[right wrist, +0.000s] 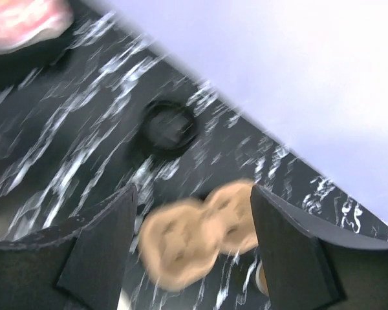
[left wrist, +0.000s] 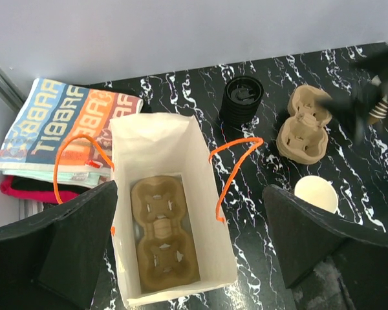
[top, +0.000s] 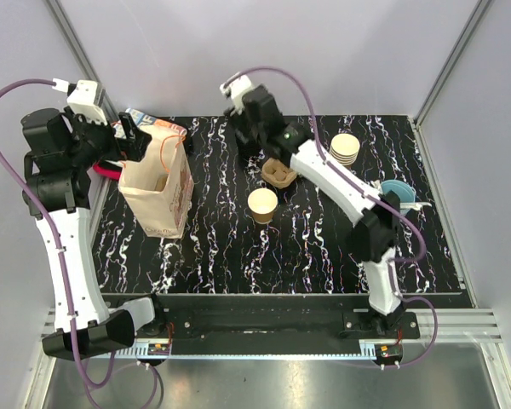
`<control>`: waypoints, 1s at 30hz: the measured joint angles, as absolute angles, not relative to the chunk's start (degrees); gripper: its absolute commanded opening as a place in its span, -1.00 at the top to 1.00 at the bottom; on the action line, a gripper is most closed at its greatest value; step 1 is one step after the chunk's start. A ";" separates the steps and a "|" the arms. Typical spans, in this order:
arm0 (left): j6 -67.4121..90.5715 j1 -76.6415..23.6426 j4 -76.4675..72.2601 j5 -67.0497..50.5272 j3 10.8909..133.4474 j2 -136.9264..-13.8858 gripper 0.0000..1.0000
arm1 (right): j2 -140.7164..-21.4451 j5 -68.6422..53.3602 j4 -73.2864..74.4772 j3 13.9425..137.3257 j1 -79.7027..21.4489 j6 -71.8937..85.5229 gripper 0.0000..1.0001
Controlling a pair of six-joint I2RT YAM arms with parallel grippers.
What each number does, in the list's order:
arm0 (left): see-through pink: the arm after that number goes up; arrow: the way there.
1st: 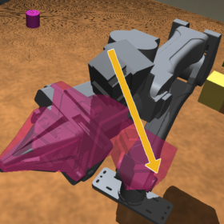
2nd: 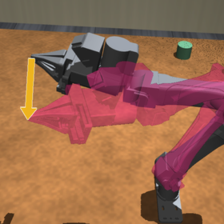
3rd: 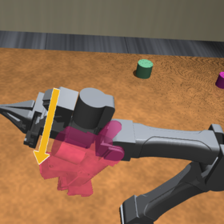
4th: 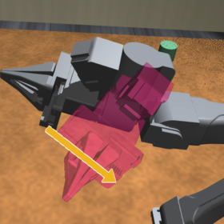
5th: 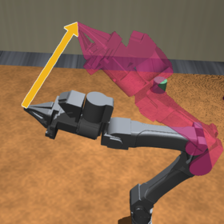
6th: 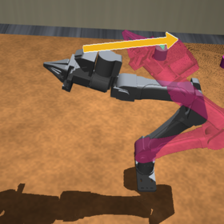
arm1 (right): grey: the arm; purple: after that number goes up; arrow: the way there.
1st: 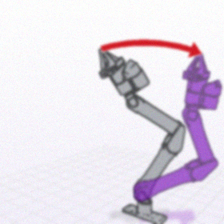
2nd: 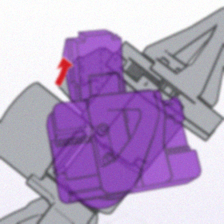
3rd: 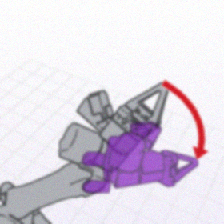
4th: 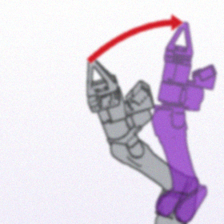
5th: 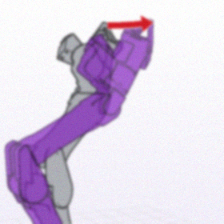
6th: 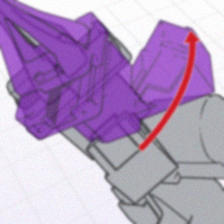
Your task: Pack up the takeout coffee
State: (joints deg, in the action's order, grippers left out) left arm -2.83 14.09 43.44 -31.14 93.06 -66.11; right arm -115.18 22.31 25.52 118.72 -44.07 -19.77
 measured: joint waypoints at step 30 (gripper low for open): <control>-4.67 13.85 43.59 -28.67 88.36 -63.66 -0.98 | -147.33 18.35 30.26 147.06 -33.71 3.31 -0.18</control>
